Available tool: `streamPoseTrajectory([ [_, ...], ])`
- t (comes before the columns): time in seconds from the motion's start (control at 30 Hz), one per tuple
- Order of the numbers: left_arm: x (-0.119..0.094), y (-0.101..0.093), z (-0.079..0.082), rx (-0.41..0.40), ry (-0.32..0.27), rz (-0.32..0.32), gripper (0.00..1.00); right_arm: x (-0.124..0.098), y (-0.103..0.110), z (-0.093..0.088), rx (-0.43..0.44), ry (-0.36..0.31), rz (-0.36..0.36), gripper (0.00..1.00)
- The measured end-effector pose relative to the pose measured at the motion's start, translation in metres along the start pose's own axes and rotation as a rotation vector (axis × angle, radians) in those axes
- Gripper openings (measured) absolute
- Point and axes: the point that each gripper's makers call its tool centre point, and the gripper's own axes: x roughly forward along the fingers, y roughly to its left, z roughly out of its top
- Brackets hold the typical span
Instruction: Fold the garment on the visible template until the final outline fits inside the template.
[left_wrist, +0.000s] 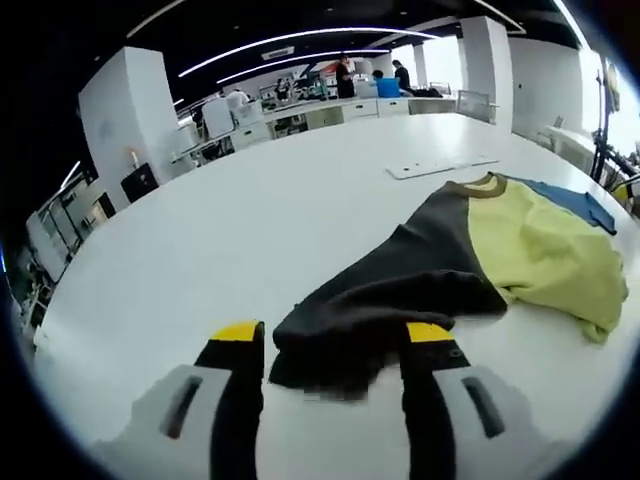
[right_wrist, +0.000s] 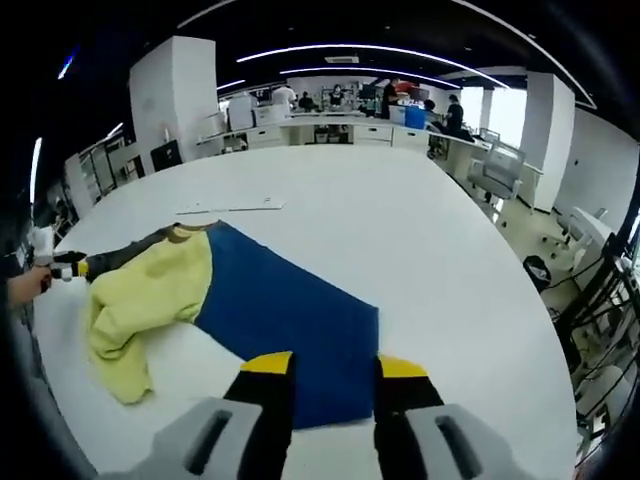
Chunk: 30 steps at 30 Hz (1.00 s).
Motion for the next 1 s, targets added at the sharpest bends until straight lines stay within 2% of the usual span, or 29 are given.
streamPoseTrajectory([
  [0.23, -0.023, -0.015, 0.004, -0.006, -0.052, -0.048, 0.75, -0.003, 0.052, 0.007, -0.082, -0.012, 0.146, 0.57],
  [0.37, -0.036, -0.024, 0.007, 0.002, -0.082, -0.075, 0.84, -0.005, 0.079, 0.002, -0.134, -0.003, 0.215, 0.63],
  [0.47, -0.044, -0.03, 0.008, 0.002, -0.091, -0.088, 0.92, -0.006, 0.093, 0.0, -0.161, -0.007, 0.246, 0.68],
  [0.53, -0.051, -0.034, 0.008, 0.008, -0.094, -0.086, 0.99, -0.007, 0.104, -0.001, -0.186, -0.018, 0.266, 0.77],
  [0.6, -0.058, -0.039, 0.011, 0.012, -0.111, -0.102, 0.98, -0.009, 0.115, -0.004, -0.215, -0.021, 0.293, 0.81],
  [0.87, -0.081, -0.059, 0.012, -0.002, -0.144, -0.156, 0.99, -0.01, 0.152, -0.012, -0.256, -0.015, 0.402, 0.81],
  [1.0, -0.088, -0.079, 0.014, -0.003, -0.166, -0.197, 0.98, -0.007, 0.162, -0.019, -0.27, -0.004, 0.426, 0.74],
])
